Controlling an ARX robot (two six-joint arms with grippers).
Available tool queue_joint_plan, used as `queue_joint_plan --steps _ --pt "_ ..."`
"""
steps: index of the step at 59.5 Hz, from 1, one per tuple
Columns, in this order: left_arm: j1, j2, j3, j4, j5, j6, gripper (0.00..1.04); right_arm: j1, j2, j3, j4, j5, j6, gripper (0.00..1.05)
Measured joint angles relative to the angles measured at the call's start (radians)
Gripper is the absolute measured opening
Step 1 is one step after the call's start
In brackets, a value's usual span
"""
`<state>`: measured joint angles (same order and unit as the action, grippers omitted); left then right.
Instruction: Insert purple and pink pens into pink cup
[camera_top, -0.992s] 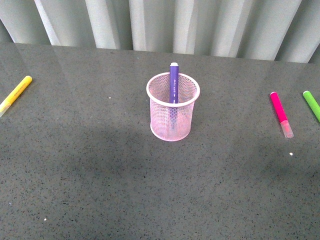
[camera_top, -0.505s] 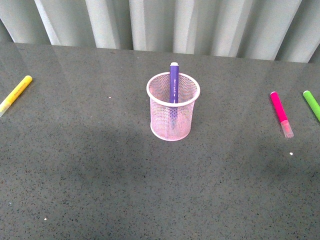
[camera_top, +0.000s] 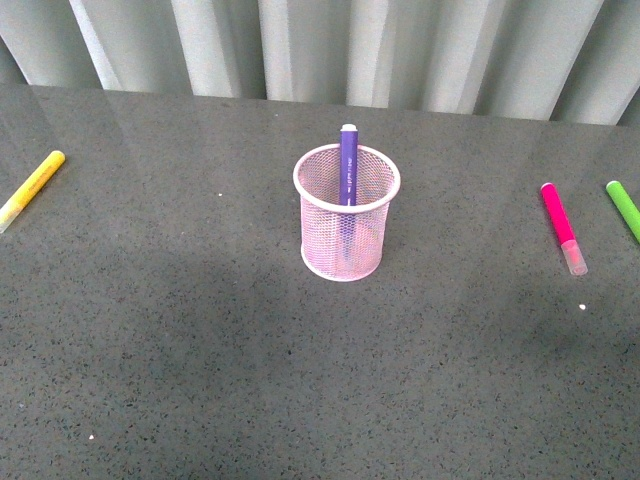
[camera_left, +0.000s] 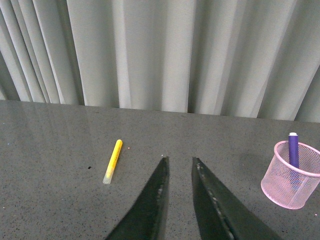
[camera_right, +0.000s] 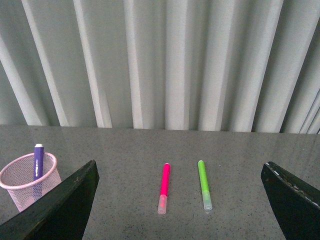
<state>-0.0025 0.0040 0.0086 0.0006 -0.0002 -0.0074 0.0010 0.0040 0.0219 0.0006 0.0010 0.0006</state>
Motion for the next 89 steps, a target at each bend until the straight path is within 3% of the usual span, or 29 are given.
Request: queue_joint_plan --steps 13,16,21,28,35,39,45,63,89 --pt "0.0 0.0 0.0 0.0 0.0 0.0 0.58 0.0 0.0 0.0 0.0 0.001 0.0 0.98" --pt "0.0 0.0 0.0 0.0 0.0 0.0 0.67 -0.002 0.043 0.032 -0.091 0.073 0.008 0.98" --pt "0.0 0.0 0.0 0.0 0.0 0.0 0.81 -0.102 0.241 0.096 -0.156 0.082 0.001 0.98" --pt "0.0 0.0 0.0 0.0 0.0 0.002 1.0 -0.27 0.534 0.174 0.01 -0.068 -0.049 0.98" --pt "0.0 0.0 0.0 0.0 0.0 0.002 0.98 -0.323 0.838 0.328 0.023 -0.277 -0.086 0.98" --pt "0.0 0.0 0.0 0.0 0.0 0.002 0.98 -0.315 0.977 0.396 0.024 -0.303 -0.119 0.98" --pt "0.0 0.0 0.0 0.0 0.0 0.003 0.98 -0.298 1.218 0.517 0.081 -0.254 -0.137 0.98" --pt "0.0 0.0 0.0 0.0 0.0 0.003 0.98 -0.204 1.584 0.678 0.216 -0.157 -0.107 0.98" --pt "0.0 0.0 0.0 0.0 0.0 0.003 0.98 -0.125 1.901 0.868 0.316 -0.134 0.016 0.98"
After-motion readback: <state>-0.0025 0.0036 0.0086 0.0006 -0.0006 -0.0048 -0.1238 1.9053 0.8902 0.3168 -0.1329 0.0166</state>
